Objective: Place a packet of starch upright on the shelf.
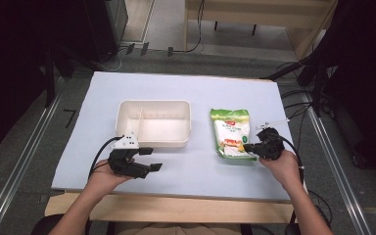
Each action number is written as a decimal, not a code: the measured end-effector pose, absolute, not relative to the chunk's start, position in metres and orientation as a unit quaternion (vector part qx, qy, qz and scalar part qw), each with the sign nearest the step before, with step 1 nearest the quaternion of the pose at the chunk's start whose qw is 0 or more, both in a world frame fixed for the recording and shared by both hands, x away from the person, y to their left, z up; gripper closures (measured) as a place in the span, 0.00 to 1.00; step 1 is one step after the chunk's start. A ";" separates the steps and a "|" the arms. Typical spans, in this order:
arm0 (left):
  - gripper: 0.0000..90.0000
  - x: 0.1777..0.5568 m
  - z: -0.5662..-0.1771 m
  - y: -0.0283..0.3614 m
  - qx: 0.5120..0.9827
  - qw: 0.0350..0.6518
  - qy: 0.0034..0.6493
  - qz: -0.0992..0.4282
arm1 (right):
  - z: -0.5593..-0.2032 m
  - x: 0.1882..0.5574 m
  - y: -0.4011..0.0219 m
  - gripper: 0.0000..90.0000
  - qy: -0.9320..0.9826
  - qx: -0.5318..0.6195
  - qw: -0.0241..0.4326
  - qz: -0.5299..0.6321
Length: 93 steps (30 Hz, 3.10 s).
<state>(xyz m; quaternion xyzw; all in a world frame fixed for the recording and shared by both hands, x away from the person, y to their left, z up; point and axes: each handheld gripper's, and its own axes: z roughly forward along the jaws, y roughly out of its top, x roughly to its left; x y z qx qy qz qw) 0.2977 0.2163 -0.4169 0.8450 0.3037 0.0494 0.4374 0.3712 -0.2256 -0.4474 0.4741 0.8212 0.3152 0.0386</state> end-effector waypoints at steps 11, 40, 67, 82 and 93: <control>0.35 0.297 -0.417 0.216 0.847 0.437 0.300 0.051 | -0.425 0.397 -0.238 0.87 0.779 0.507 0.084 0.360; 0.35 0.296 -0.417 0.217 0.850 0.430 0.299 0.060 | -0.460 0.475 -0.220 0.45 0.762 0.570 0.095 0.293; 0.35 0.296 -0.417 0.218 0.849 0.433 0.298 0.058 | -0.459 0.471 -0.209 0.98 0.755 0.567 0.016 0.330; 0.35 0.296 -0.415 0.221 0.848 0.432 0.302 0.060 | -0.414 0.446 -0.215 0.99 0.757 0.537 0.044 0.371; 0.35 0.296 -0.414 0.222 0.845 0.435 0.305 0.061 | -0.379 0.421 -0.206 0.99 0.758 0.502 0.039 0.413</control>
